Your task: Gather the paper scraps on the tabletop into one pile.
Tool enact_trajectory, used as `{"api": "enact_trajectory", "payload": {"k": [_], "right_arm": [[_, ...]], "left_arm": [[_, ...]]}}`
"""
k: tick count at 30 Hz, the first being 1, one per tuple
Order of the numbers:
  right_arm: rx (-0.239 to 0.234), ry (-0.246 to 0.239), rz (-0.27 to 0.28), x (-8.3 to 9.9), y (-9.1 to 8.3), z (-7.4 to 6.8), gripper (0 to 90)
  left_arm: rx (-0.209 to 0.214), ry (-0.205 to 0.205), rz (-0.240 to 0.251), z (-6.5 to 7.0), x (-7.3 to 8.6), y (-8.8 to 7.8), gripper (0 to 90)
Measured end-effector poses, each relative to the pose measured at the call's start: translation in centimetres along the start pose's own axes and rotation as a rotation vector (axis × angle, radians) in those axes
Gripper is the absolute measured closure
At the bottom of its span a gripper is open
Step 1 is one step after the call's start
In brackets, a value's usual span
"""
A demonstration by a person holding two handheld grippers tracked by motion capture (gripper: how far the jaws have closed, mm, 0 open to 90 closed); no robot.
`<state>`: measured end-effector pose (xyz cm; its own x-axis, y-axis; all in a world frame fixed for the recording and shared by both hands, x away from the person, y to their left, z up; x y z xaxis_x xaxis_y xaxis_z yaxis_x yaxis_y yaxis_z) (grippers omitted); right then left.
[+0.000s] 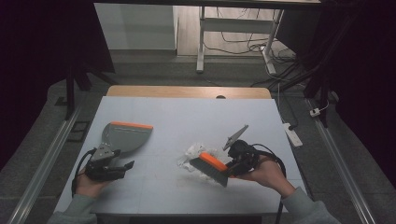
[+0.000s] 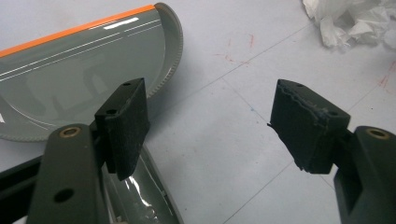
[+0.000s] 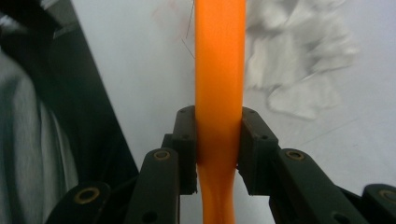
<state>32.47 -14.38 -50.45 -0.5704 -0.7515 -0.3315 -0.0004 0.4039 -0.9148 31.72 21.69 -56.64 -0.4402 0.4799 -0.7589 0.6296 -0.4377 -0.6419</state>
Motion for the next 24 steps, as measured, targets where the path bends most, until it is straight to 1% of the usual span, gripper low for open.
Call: {"api": "enact_trajectory", "payload": {"k": [2,5,6,7,8,10,12,14,15,17,18,19,21,22,24], "right_arm": [[-0.003,-0.028,-0.022,0.5,0.7,0.0,70.8],[-0.012,-0.09,-0.055,0.7,2.2,-0.1,70.8],[-0.016,-0.106,-0.058,0.6,2.6,-0.2,70.8],[-0.029,-0.118,-0.043,0.1,2.8,-0.5,70.8],[-0.035,-0.134,-0.049,-0.2,3.1,-0.8,70.8],[-0.007,-0.167,-0.063,-1.1,3.6,-0.9,70.8],[0.01,-0.177,-0.075,-2.0,4.1,-0.6,70.8],[0.038,-0.17,-0.07,-2.9,4.2,0.0,70.8],[0.041,-0.167,-0.063,-3.2,4.2,0.3,70.8],[0.064,-0.159,-0.022,-3.9,3.9,0.8,70.8],[0.068,-0.159,-0.001,-4.1,3.7,0.9,70.8],[0.058,-0.136,0.011,-4.0,3.2,0.7,70.8],[0.034,-0.145,0.079,-4.2,2.2,0.5,70.8],[0.035,-0.139,0.108,-4.2,1.6,0.4,70.8],[0.04,-0.102,0.167,-3.8,0.2,0.3,70.8]], "left_arm": [[0.0,0.001,-0.002,0.0,0.0,0.0,28.5],[0.001,0.003,-0.006,0.0,0.1,0.1,28.5],[0.0,0.003,-0.007,0.0,0.1,0.1,28.6],[0.001,0.002,-0.007,0.0,0.1,0.1,28.6],[0.0,0.001,-0.007,0.0,0.1,0.1,28.6],[0.0,-0.001,-0.006,0.0,0.1,0.1,28.7],[0.001,0.0,-0.005,0.0,0.1,0.1,28.7],[0.002,0.0,-0.004,0.0,0.1,0.0,28.8],[0.001,0.0,-0.003,0.0,0.1,0.0,28.8],[0.003,-0.001,-0.001,-0.1,0.1,0.0,28.8],[0.003,-0.002,0.0,-0.1,0.1,0.0,28.8],[0.003,-0.002,0.0,-0.1,0.2,0.0,28.8],[0.003,-0.002,-0.002,-0.1,0.2,0.0,28.8],[0.002,-0.001,-0.002,-0.1,0.2,0.0,28.8],[0.001,0.001,-0.003,0.0,0.1,0.0,28.8]]}}
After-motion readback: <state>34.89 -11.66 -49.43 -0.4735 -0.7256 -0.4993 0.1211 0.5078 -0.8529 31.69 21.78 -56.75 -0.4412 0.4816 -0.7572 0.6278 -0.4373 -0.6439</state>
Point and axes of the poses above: each handheld gripper's, and its own axes: y roughly forward along the jaws, x roughly out of its underside, z roughly to its right, the point moved 9 cm from there along y, roughly forward along the jaws, and after that the axes turned 11 degrees about y, right-handed, at the moved point
